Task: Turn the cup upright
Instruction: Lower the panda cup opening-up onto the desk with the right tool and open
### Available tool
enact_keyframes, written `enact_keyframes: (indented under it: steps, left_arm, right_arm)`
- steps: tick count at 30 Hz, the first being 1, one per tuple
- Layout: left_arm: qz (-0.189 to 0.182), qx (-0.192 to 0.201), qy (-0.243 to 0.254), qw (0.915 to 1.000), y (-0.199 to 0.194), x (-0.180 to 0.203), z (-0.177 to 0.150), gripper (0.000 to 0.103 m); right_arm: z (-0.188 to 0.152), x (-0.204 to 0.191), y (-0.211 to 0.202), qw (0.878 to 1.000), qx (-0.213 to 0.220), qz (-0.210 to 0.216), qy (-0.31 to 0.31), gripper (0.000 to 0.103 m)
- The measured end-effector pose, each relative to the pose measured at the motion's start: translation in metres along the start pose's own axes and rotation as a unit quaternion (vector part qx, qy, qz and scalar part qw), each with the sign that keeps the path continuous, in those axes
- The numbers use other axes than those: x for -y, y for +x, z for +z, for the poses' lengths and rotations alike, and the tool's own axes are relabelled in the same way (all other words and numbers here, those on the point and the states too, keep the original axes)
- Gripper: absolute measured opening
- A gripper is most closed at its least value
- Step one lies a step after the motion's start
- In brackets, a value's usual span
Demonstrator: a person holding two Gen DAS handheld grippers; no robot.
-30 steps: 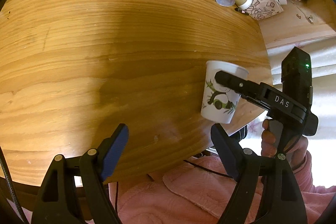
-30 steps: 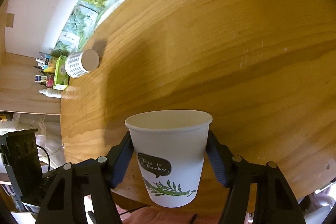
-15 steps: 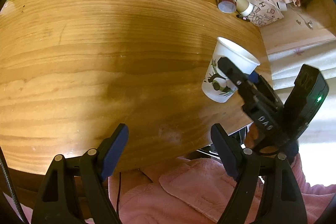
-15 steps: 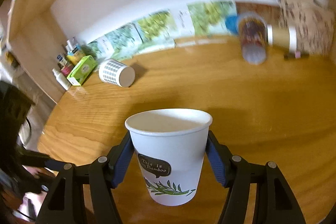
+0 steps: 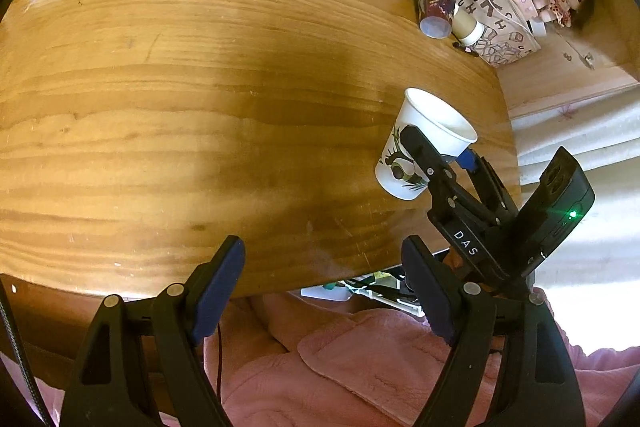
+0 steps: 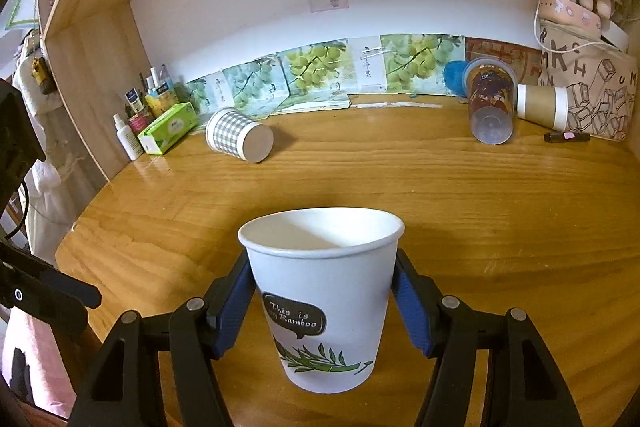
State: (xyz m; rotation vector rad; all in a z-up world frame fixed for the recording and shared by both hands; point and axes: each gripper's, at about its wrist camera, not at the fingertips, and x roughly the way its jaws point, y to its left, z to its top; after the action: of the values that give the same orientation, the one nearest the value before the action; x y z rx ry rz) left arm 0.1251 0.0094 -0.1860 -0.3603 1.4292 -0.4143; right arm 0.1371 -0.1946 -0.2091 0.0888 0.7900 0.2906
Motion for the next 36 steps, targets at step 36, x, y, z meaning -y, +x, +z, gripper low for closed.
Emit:
enact_keyframes:
  steps: [36]
  left_arm:
    - [0.113,0.107,0.051,0.9865,-0.032,0.068,-0.019,0.083]
  right_arm:
    - [0.003,-0.004,-0.103,0.991,-0.125,0.031,-0.042,0.103]
